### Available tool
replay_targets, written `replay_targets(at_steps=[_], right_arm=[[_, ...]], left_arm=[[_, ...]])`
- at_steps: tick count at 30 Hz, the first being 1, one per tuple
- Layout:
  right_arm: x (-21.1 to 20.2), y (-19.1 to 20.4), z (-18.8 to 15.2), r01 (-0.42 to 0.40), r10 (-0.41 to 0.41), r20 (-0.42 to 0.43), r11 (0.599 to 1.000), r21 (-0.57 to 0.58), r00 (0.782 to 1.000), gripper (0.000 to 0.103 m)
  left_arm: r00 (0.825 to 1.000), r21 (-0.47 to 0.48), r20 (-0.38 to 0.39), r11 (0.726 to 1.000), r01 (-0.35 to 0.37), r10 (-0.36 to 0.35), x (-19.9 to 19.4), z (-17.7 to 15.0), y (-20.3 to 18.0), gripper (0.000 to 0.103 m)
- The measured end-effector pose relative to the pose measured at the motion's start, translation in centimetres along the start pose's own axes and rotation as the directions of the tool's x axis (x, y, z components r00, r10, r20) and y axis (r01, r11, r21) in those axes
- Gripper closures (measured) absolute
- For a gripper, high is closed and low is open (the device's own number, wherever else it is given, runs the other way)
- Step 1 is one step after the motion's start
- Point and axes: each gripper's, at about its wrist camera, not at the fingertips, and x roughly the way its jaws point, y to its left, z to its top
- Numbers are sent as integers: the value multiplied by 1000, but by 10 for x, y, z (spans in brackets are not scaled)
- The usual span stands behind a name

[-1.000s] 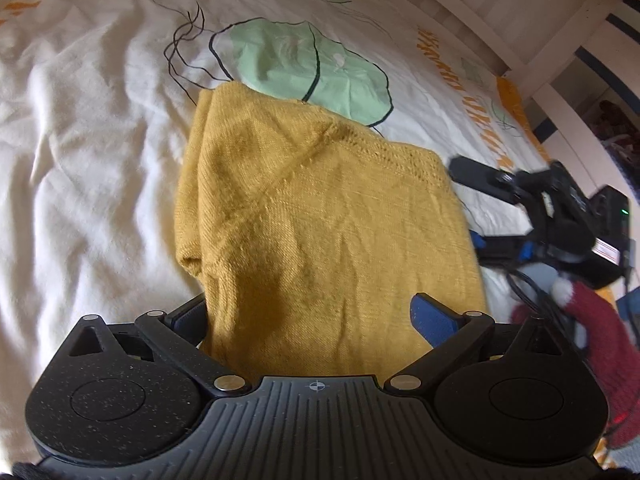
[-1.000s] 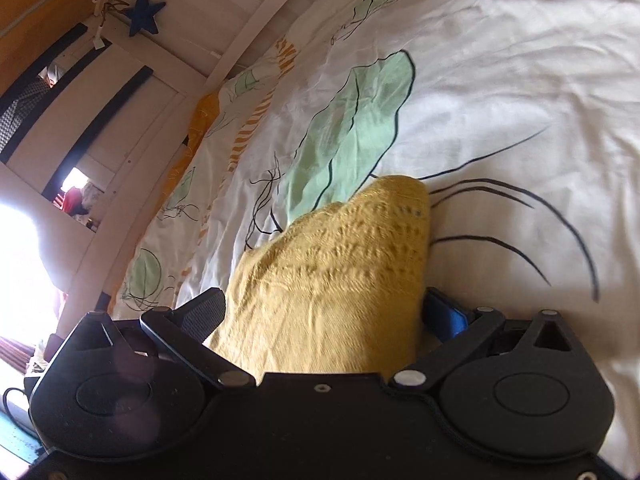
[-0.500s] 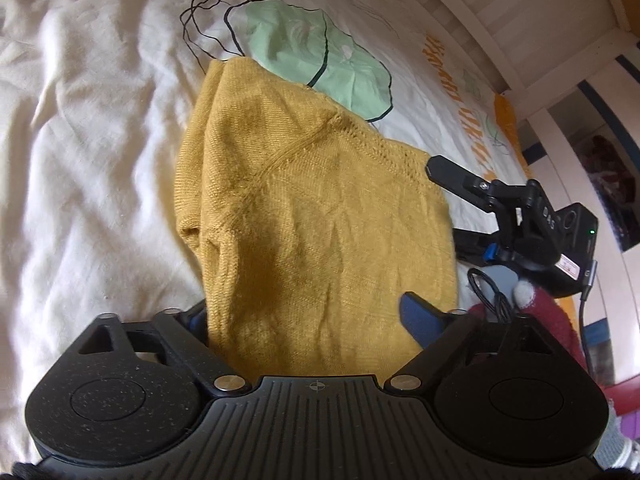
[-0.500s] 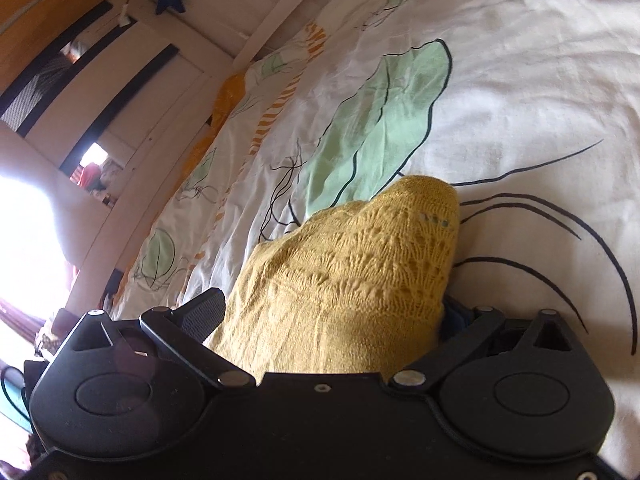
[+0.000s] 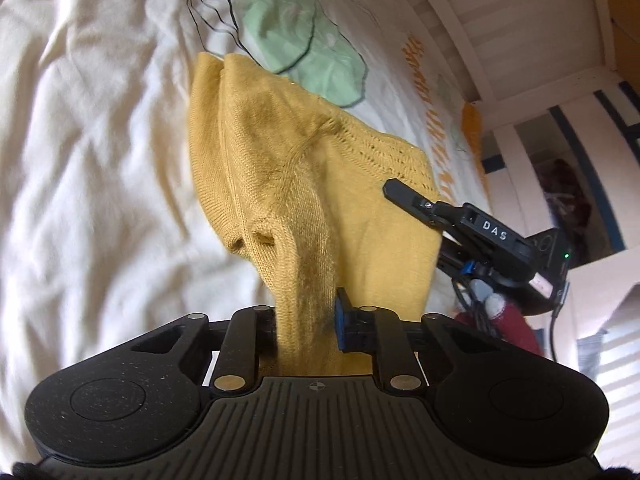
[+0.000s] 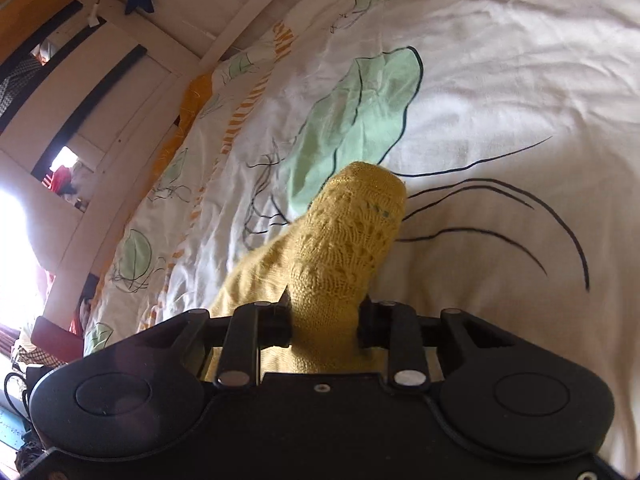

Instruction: Fold small clothes

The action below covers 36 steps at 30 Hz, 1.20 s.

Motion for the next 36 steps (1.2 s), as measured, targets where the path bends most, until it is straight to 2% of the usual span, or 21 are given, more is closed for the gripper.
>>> replay_targets(at_steps=[8, 13, 15, 17, 19, 21, 25, 28, 30, 32, 36], right_arm=[[-79, 22, -66, 60, -57, -52, 996, 65, 997, 65], [-121, 20, -108, 41, -33, -72, 992, 119, 997, 64], [-129, 20, -117, 53, -47, -58, 992, 113, 997, 62], [-134, 15, -123, 93, -91, -25, 990, 103, 996, 59], [-135, 14, -126, 183, -185, 32, 981, 67, 982, 54], [-135, 12, -126, 269, -270, 82, 963, 28, 959, 51], [-139, 15, -131, 359, -351, 157, 933, -20, 923, 43], [-149, 20, -138, 381, -364, 200, 923, -57, 910, 40], [-155, 25, -142, 392, -365, 229, 916, -86, 902, 32], [-155, 31, -146, 410, -372, 256, 905, -115, 892, 29], [-153, 37, -150, 452, -398, 275, 876, -169, 875, 26]], left_arm=[[993, -40, -84, 996, 79, -82, -22, -84, -13, 88], [992, -52, -98, 995, 80, -85, -33, -131, -14, 88], [996, -42, -74, 998, 41, -44, -35, -140, -12, 88], [997, 12, -24, 998, -68, 69, -37, -142, -13, 88], [981, 82, 28, 978, -192, 191, -36, -142, -16, 86], [965, 131, 60, 956, -263, 257, -35, -143, -19, 75], [940, 222, 119, 914, -338, 319, -36, -149, -34, 73], [926, 289, 200, 884, -367, 319, -49, -156, -50, 72], [917, 328, 257, 865, -380, 305, -54, -155, -60, 59], [906, 355, 304, 848, -394, 294, -54, -152, -69, 51], [890, 384, 349, 822, -420, 293, -38, -135, -84, 47]])
